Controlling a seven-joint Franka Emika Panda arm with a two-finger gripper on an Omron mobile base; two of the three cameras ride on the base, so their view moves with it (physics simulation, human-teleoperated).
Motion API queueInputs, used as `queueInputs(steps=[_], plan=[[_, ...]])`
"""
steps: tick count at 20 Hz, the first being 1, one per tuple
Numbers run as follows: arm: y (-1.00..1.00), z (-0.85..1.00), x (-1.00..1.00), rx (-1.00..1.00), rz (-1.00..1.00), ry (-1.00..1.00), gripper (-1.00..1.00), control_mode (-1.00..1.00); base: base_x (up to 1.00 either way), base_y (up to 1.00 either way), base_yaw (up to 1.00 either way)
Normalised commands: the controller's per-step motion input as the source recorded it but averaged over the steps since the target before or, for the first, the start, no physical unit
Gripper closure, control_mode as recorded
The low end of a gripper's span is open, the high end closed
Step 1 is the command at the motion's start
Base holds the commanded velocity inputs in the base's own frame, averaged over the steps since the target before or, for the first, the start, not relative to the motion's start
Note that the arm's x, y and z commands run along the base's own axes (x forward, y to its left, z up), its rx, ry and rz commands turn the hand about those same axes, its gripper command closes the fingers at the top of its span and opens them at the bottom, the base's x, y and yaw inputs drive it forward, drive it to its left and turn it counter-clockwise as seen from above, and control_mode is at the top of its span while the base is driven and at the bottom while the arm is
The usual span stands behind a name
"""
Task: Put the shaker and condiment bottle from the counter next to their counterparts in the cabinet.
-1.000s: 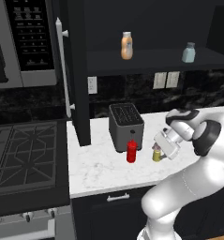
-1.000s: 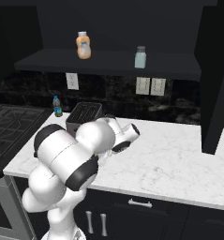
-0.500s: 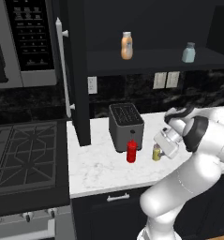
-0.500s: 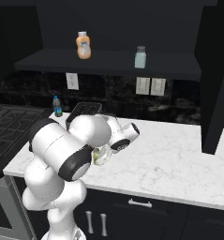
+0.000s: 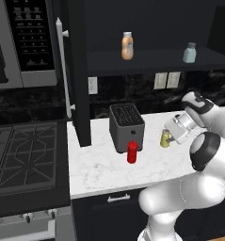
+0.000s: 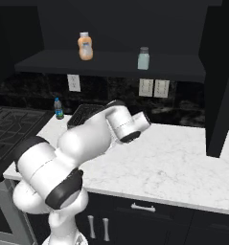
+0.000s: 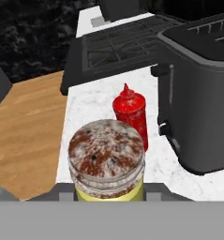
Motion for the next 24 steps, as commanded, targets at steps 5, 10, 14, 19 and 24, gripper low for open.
queueInputs(steps=[5, 10, 14, 19, 24], plan=[[0.18, 1.0, -0.36, 0.0, -0.24, 0.0, 1.0, -1.0, 0.0, 0.0, 0.0], [0.02, 1.0, -0.48, 0.0, -0.33, -0.01, 1.0, -1.0, 0.0, 0.0, 0.0], [0.0, 1.0, -0.58, -0.02, -0.27, -0.02, 1.0, -1.0, 0.0, 0.0, 0.0], [-0.2, 0.91, -0.37, -0.12, -0.34, 0.0, 1.0, -1.0, 0.0, 0.0, 0.0], [-0.24, 0.97, -0.12, -0.11, -0.4, 0.0, 1.0, -1.0, 0.0, 0.0, 0.0]])
